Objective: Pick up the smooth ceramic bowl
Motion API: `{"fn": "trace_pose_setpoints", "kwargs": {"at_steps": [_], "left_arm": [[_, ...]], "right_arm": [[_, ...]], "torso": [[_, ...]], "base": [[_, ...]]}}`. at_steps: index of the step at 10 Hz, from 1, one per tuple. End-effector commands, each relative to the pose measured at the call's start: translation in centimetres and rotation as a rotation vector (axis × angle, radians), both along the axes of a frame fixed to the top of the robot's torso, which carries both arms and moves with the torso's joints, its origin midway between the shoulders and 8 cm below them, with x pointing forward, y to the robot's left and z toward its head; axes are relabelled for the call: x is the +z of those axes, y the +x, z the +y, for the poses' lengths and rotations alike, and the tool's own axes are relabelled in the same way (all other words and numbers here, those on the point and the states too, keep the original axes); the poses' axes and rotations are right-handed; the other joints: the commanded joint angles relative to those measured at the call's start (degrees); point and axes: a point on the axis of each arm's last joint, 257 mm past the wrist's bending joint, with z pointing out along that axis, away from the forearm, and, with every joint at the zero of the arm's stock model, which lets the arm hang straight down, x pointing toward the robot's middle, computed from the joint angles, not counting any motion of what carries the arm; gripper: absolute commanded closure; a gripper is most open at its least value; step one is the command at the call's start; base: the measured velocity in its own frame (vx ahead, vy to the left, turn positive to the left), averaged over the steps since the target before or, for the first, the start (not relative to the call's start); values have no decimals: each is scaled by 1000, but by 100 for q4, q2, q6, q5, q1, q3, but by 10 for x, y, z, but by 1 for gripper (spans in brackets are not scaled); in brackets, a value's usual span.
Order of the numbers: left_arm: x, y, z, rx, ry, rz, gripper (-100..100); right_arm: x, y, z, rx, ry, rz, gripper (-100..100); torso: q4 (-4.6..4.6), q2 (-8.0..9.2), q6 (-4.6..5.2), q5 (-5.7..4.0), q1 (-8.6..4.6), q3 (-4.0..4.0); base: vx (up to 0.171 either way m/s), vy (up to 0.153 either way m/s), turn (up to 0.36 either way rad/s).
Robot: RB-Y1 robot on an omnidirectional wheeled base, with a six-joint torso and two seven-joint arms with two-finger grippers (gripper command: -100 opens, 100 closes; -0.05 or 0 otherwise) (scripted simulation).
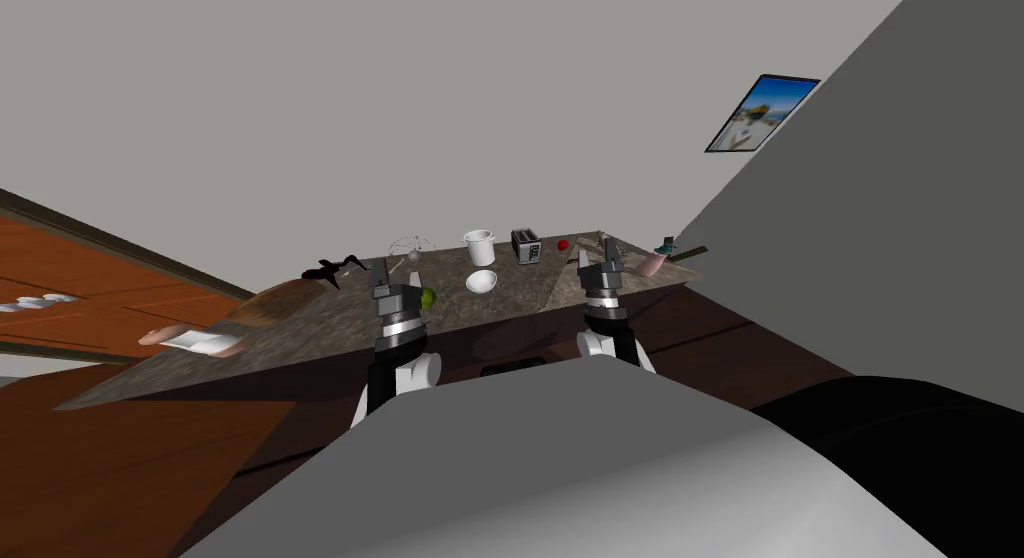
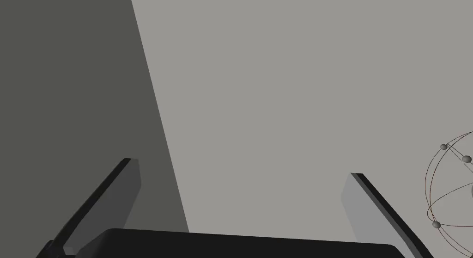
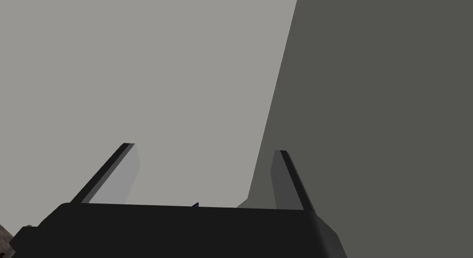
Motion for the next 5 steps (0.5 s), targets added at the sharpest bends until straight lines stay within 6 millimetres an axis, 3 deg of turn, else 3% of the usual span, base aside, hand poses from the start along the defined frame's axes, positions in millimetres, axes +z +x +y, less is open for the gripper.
{"fn": "trace_pose_setpoints", "kwargs": {"at_steps": [1, 5], "left_arm": [[-5, 8, -1, -12, 16, 35, -100], [-19, 25, 1, -26, 36, 116, -100]], "right_arm": [[0, 0, 0, 0, 0, 0, 0], [0, 0, 0, 0, 0, 0, 0]], "torso": [[0, 0, 0, 0, 0, 0], [5, 21, 2, -3, -15, 12]], "base": [[-27, -17, -90], [-49, -33, -96]]}}
